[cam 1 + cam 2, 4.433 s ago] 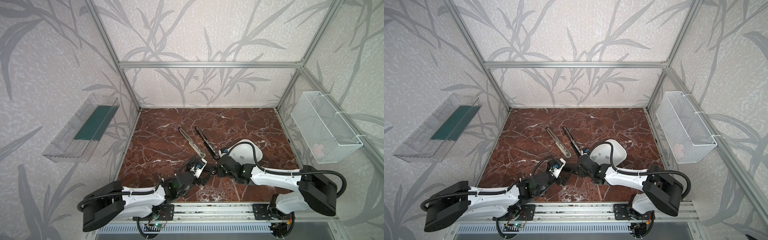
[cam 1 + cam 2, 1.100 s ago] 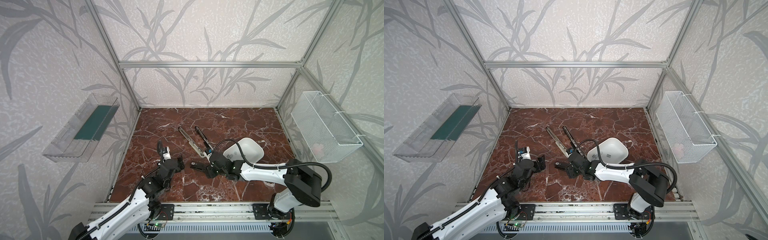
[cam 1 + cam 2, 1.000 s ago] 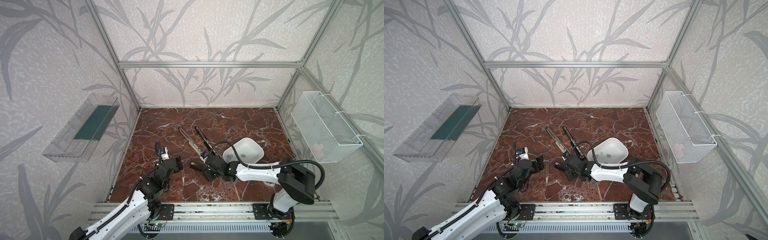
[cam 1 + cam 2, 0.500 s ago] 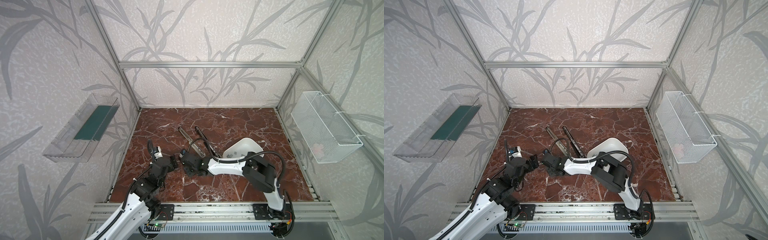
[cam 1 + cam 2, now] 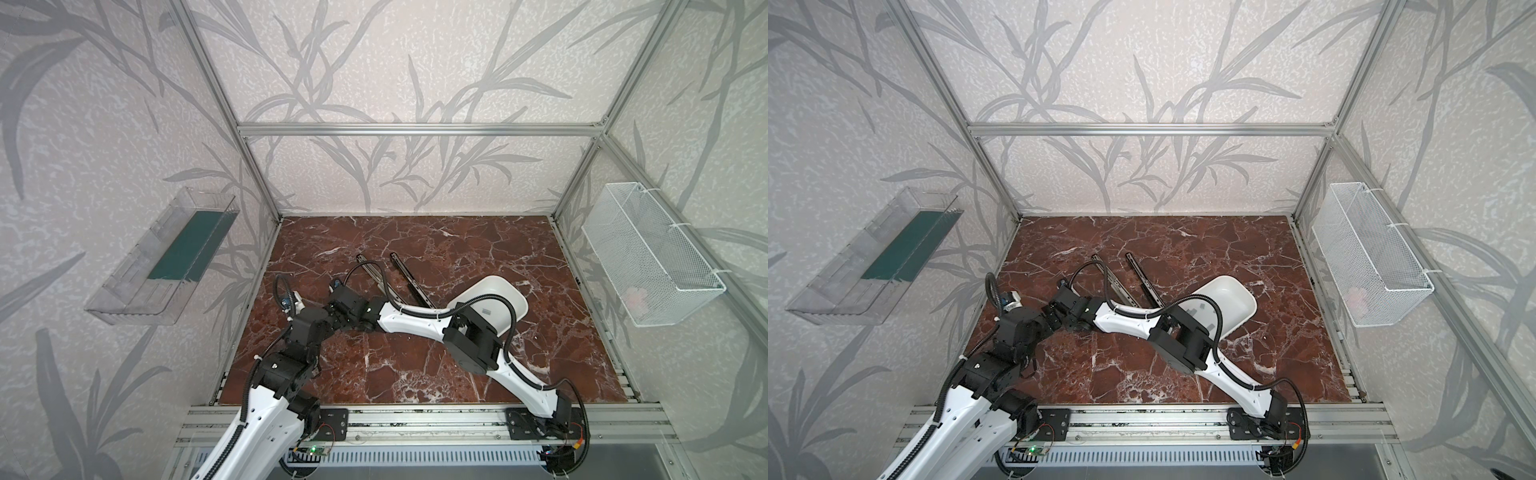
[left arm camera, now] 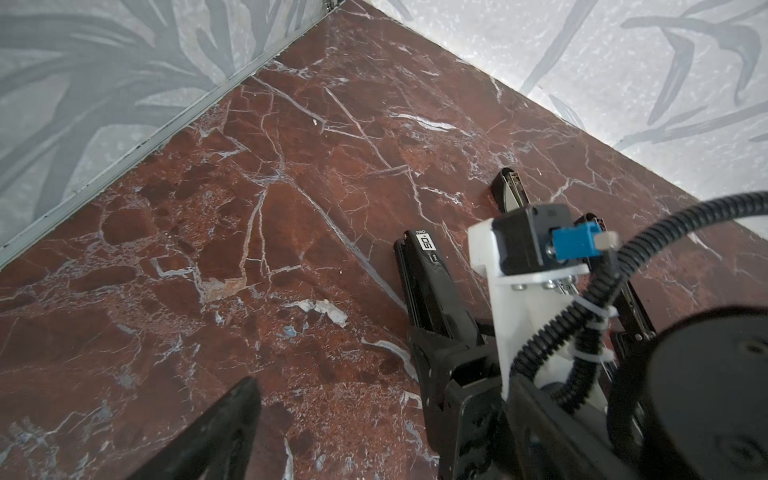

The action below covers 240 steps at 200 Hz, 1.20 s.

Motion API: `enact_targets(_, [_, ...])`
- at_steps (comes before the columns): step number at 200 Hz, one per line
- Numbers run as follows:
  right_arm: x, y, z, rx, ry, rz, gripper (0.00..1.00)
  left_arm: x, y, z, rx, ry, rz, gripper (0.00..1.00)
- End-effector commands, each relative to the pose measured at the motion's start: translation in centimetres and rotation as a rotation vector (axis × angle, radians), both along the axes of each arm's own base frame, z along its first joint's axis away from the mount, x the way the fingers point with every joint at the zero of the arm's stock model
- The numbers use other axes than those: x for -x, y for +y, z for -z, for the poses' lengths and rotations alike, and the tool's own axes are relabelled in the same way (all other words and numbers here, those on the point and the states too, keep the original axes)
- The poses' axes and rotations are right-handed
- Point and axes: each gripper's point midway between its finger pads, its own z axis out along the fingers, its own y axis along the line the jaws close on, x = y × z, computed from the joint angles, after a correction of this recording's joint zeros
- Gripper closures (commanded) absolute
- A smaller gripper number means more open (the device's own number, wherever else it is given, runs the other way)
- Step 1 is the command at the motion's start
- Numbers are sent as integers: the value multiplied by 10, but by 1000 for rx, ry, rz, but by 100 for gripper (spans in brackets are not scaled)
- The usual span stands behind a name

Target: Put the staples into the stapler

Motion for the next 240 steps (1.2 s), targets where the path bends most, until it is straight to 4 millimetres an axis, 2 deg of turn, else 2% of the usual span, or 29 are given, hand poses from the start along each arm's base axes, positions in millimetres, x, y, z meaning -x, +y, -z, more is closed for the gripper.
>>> enact_targets(1, [23, -3, -32, 1, -24, -55, 48, -15, -3, -26, 89, -82, -6, 6])
enact_targets(16, [22, -15, -58, -34, -86, -51, 45, -21, -2, -29, 116, -79, -4, 6])
enact_targets(33, [18, -38, -88, -60, -140, -47, 42, -29, -4, -29, 134, -69, 13, 7])
enact_targets(49, [6, -67, -104, -39, -166, -26, 42, -33, -6, -29, 141, -64, 30, 7])
enact_targets(60, [-2, -84, -105, -16, -176, -35, 43, -35, -8, -28, 147, -62, 43, 8])
enact_targets(75, [-18, -109, -97, 51, -198, -30, 43, -37, -12, -27, 156, -65, 66, 8])
enact_targets(81, [-18, -113, -93, 79, -198, -41, 43, -38, -13, -26, 159, -65, 71, 8])
enact_targets(85, [-33, -126, -89, 98, -191, -18, 43, -38, -14, -25, 162, -65, 75, 8])
enact_targets(106, [-47, -144, -69, 198, -177, -22, 44, -39, -17, -22, 173, -67, 86, 9])
enact_targets(150, [-51, -146, -18, 343, -95, -101, 45, -40, -18, -20, 168, -60, 93, 9])
enact_targets(180, [-53, -153, 1, 412, -77, -106, 48, -38, -19, -21, 172, -65, 99, 9])
enact_targets(212, [-47, -159, 6, 402, -47, -114, 55, -38, -18, -19, 179, -74, 93, 10])
enact_targets(240, [-34, -169, -1, 377, -28, -118, 71, -40, -20, -17, 195, -80, 98, 10])
